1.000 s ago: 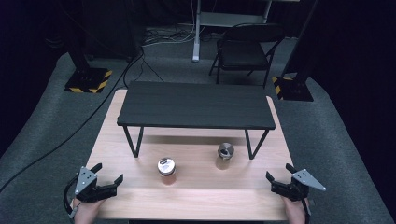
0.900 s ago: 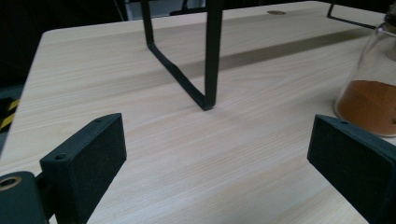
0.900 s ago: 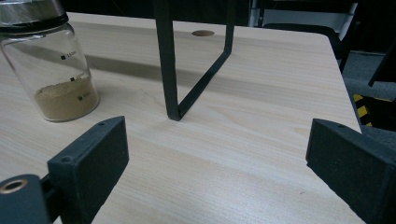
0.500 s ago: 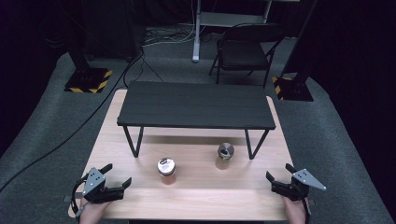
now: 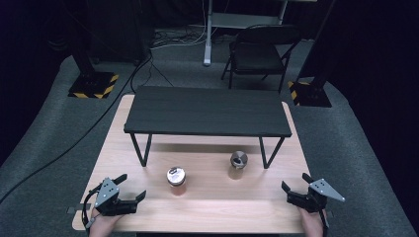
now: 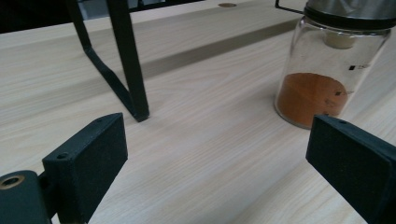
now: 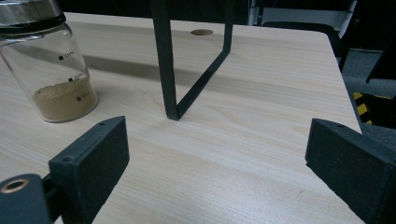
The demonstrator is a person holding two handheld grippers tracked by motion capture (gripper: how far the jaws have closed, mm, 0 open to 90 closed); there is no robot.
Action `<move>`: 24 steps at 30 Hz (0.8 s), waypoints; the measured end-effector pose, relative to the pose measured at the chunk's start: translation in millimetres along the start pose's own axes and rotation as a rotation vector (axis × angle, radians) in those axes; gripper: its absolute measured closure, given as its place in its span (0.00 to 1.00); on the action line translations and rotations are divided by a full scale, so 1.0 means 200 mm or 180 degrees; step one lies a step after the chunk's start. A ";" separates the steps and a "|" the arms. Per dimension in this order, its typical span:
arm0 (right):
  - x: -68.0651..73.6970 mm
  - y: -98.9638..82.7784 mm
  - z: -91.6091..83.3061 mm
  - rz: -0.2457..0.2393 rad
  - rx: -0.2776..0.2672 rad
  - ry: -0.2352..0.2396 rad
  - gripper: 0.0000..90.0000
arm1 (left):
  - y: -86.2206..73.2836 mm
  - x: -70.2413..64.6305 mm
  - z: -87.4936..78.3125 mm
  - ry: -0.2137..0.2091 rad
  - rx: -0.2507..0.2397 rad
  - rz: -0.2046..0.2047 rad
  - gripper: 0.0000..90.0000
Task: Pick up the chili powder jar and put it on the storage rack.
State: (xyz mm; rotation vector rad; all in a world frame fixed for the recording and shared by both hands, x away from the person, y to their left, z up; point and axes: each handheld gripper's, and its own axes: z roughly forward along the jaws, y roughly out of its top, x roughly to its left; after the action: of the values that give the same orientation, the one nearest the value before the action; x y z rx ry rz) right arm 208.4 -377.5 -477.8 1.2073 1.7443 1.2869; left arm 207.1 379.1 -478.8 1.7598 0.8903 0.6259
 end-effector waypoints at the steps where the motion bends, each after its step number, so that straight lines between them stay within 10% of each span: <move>1: 0.00 0.00 0.00 0.0001 0.0000 0.0002 0.06 | 0.00 0.00 0.00 -0.0012 -0.0001 0.0004 0.06; 24: 0.00 0.00 0.00 -0.0012 0.0016 -0.0006 0.06 | 0.05 -0.09 0.08 -0.0218 0.0052 0.0204 0.06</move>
State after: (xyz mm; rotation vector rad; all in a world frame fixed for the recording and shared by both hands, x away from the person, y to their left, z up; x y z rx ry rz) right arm 208.7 -376.6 -477.0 1.2073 1.7486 1.2794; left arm 212.3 353.9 -476.2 1.8197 0.7969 0.5976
